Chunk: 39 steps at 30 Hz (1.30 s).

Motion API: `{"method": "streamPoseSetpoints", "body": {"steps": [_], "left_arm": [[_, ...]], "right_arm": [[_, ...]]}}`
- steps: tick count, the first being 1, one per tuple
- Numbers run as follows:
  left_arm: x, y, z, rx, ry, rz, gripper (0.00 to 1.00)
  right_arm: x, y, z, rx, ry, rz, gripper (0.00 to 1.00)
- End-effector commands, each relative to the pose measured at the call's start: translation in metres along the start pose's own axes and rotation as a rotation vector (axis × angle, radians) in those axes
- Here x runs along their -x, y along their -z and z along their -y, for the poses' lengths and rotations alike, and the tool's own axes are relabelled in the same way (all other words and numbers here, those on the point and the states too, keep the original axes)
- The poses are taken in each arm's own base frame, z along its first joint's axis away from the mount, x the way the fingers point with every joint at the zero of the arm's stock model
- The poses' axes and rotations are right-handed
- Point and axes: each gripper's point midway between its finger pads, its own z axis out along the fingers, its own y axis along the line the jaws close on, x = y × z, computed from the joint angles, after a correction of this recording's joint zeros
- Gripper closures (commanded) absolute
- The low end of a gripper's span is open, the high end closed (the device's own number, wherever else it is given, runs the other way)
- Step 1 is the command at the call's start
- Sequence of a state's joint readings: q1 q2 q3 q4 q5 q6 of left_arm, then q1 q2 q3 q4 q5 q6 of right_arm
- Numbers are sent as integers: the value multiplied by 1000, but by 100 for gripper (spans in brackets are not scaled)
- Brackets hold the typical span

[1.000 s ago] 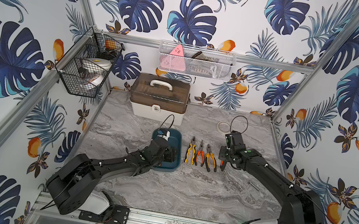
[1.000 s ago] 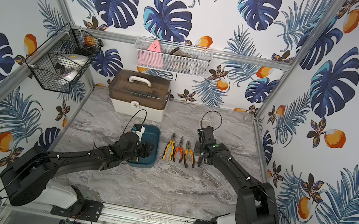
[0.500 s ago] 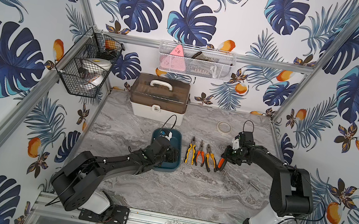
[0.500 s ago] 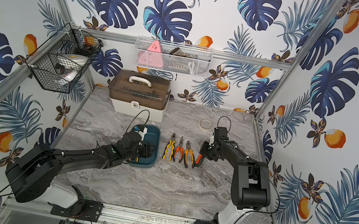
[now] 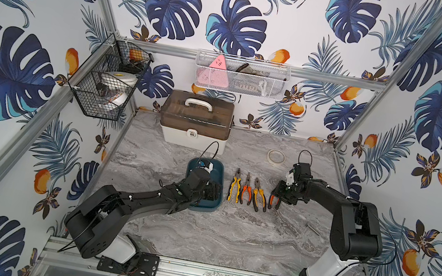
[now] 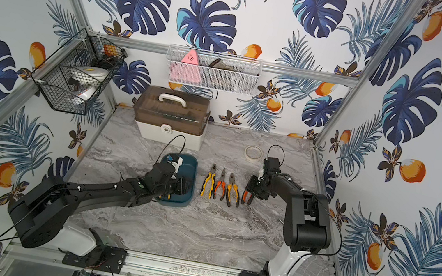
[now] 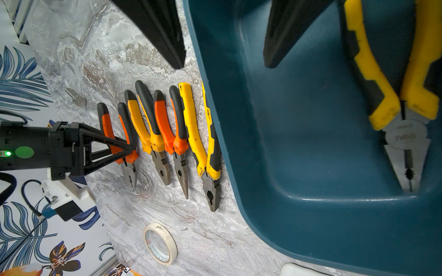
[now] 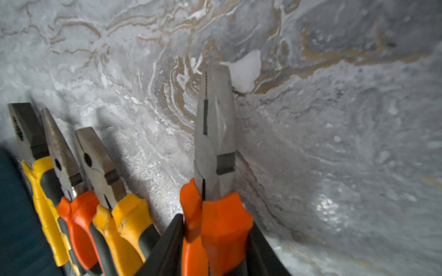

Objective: Take the pliers out of the storage box
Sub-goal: Place the pliers at the center of the board.

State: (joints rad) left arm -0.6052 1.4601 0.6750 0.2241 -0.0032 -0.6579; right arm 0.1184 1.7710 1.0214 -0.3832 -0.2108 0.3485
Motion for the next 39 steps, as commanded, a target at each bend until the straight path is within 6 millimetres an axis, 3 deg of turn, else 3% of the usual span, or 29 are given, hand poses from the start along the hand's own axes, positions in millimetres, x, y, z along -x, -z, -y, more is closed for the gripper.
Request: {"method": "streamPoseSetpoints", "body": {"steps": [1,3,9,27,39], "left_arm": [[2,-1,4,-13,-6,-1,39],[2,-1,4,-15,-5,-1,39],[2,-2,4,-18,-4,-5,39],[0,-3,4,-17,-5,-10,39],[0,-3,5,-22,-2,-10,39]], "right_arm": [[-1,3,16,-87,-17,8,56],[0,5,19,-106,-17,17,48],[3,5,21,-122,-12,21,36],[-2,-6,-2,-50,14,8,46],[-13,-14,-16,-1,3,-17,46]]}}
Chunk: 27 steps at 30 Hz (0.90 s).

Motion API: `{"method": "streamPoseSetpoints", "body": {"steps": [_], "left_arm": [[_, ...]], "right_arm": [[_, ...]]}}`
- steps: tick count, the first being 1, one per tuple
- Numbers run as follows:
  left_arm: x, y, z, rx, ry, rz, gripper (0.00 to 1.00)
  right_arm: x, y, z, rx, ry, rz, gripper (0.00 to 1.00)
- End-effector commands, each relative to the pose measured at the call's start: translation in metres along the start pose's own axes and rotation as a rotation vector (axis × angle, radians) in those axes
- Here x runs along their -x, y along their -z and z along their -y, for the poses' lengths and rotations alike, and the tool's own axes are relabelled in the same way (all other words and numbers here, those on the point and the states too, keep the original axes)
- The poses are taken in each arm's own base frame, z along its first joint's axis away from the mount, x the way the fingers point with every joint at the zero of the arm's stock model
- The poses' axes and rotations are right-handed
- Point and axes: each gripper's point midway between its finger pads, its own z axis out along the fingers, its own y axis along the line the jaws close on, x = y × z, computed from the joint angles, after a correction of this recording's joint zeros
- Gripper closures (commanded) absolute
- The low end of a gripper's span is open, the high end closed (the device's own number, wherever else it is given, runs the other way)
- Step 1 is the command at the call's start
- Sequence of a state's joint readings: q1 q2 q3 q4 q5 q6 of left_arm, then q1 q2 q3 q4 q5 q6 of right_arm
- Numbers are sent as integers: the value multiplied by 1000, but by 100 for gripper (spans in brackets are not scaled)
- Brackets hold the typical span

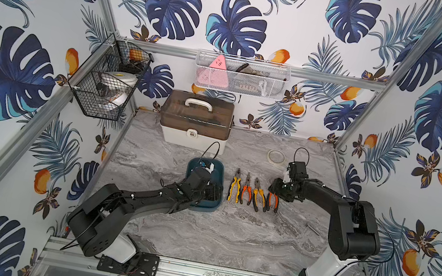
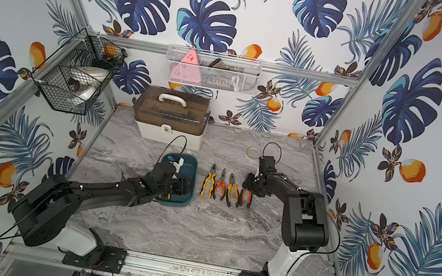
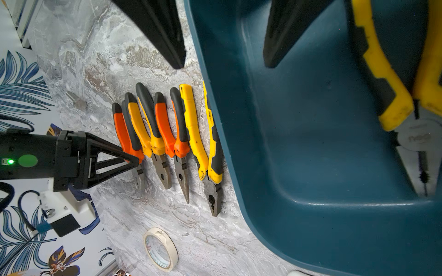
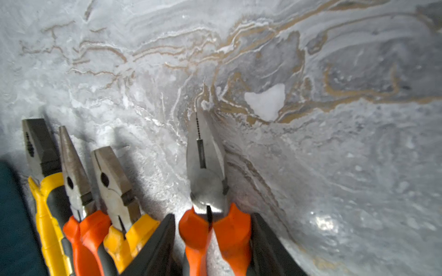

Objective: Take the pliers out of the storage box
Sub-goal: Place the pliers at the center of the board.

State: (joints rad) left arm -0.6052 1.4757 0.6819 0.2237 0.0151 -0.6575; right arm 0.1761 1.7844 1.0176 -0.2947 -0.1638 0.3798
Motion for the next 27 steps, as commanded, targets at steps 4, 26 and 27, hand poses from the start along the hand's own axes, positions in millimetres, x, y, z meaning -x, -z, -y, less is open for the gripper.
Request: {"method": "streamPoseSetpoints", "body": {"steps": [4,26,27], "left_arm": [[3,-1,4,-12,-1,3,39],[8,7,1,6,-3,28,39],[9,8,-2,19,-1,35,39]], "right_arm": [[-24,-4,3,-17,-54,-79,46],[-18,20,9,-110,-100,33,46],[-15,23,7,-108,-87,42,45]]}}
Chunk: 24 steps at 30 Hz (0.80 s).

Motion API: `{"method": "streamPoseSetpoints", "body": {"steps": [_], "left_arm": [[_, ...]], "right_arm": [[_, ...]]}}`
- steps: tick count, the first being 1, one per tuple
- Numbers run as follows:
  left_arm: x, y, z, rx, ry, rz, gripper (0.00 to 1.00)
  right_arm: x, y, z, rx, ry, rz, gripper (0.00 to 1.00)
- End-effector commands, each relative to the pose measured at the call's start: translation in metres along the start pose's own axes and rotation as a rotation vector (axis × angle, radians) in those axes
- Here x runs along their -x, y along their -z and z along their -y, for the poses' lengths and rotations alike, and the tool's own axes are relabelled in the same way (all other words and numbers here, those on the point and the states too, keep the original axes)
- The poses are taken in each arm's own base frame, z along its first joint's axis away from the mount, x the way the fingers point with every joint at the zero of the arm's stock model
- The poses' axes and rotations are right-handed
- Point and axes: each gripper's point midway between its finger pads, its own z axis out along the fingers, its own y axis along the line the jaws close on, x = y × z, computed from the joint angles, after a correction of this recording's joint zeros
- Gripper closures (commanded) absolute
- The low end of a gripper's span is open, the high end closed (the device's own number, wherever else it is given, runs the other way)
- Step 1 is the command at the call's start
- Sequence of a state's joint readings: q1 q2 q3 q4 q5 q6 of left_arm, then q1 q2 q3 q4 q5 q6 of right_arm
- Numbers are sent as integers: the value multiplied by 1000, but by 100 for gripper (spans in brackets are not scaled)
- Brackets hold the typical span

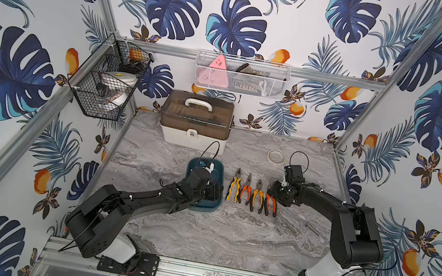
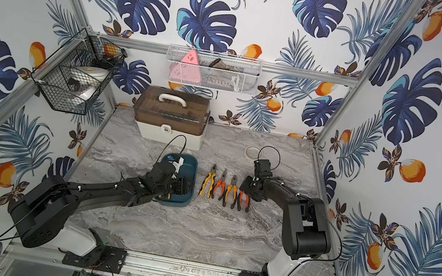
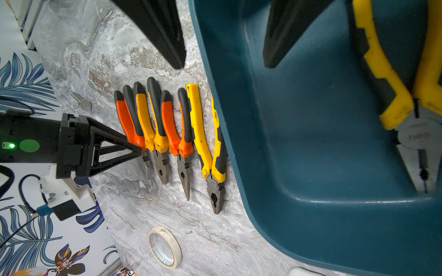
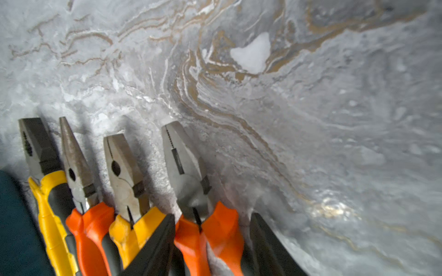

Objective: Take the pliers out of the storage box
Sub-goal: Place the pliers at the center of the board, then pick up the pliers from the storage box.

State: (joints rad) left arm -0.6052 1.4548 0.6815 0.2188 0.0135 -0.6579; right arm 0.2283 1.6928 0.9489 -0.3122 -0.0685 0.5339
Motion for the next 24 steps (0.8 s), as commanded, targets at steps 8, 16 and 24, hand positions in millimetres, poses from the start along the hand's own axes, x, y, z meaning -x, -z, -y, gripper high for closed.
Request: {"method": "streamPoseSetpoints", "body": {"steps": [8,16,24], "left_arm": [[13,15,-43,271,30,55,41],[16,19,-50,322,17,58,42],[10,29,-58,411,26,-17,41]], "right_arm": [[6,32,-13,121,110,155,44],[-4,56,-41,278,176,303,43],[-12,53,-41,274,155,307,43]]}}
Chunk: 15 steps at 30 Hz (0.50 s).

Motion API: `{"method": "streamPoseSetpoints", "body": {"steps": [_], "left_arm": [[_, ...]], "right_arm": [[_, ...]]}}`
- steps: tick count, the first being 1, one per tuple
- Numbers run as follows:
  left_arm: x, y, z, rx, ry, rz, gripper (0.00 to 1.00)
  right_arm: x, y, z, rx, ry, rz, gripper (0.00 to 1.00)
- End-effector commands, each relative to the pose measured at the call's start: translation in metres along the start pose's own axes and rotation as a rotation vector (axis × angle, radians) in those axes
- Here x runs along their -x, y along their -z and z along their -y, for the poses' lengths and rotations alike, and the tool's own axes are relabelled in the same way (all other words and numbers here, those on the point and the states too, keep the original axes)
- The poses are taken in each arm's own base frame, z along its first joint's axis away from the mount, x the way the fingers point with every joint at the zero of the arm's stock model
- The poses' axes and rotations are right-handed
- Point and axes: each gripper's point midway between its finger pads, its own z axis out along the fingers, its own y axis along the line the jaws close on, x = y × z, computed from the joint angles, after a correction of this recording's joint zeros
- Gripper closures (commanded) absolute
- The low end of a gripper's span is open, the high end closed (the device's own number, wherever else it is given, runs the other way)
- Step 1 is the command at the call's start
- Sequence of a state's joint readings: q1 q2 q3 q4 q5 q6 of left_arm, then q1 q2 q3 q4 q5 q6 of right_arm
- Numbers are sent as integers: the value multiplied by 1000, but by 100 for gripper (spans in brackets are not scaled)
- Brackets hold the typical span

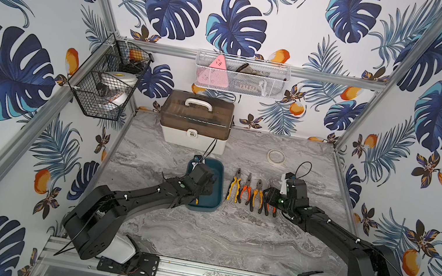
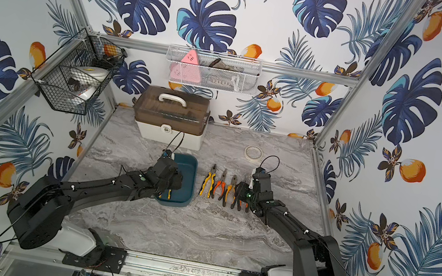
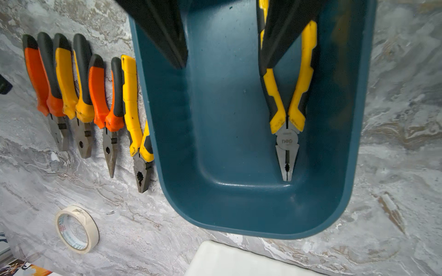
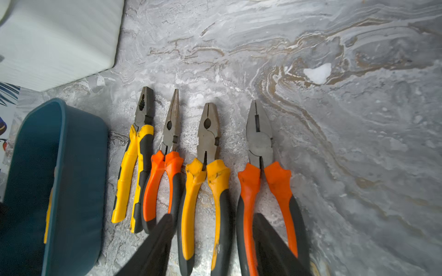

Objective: Take the pliers out of the storage box
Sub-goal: Pick up the pliers from the storage box.

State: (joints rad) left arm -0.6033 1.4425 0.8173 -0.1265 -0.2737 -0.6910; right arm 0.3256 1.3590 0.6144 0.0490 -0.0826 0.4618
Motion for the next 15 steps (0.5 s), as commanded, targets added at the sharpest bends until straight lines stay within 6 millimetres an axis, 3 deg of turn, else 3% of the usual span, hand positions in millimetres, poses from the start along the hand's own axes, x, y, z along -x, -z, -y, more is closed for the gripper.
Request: {"method": "streamPoseSetpoints", "body": {"steps": [1,6,12,15], "left_arm": [[-10,5,-16,67,13,-42,40],[-14,-2,-24,119,-42,-74,40],[-31,-21,-21,85,-10,-144,44],[-41,-30,-28,138,-20,-186,46]], "right_arm": [[10,0,-4,15,-22,53,43],[7,-6,-3,4,-30,25,43],[8,-7,-5,13,-35,25,43],[7,-8,-3,6,-34,25,43]]}}
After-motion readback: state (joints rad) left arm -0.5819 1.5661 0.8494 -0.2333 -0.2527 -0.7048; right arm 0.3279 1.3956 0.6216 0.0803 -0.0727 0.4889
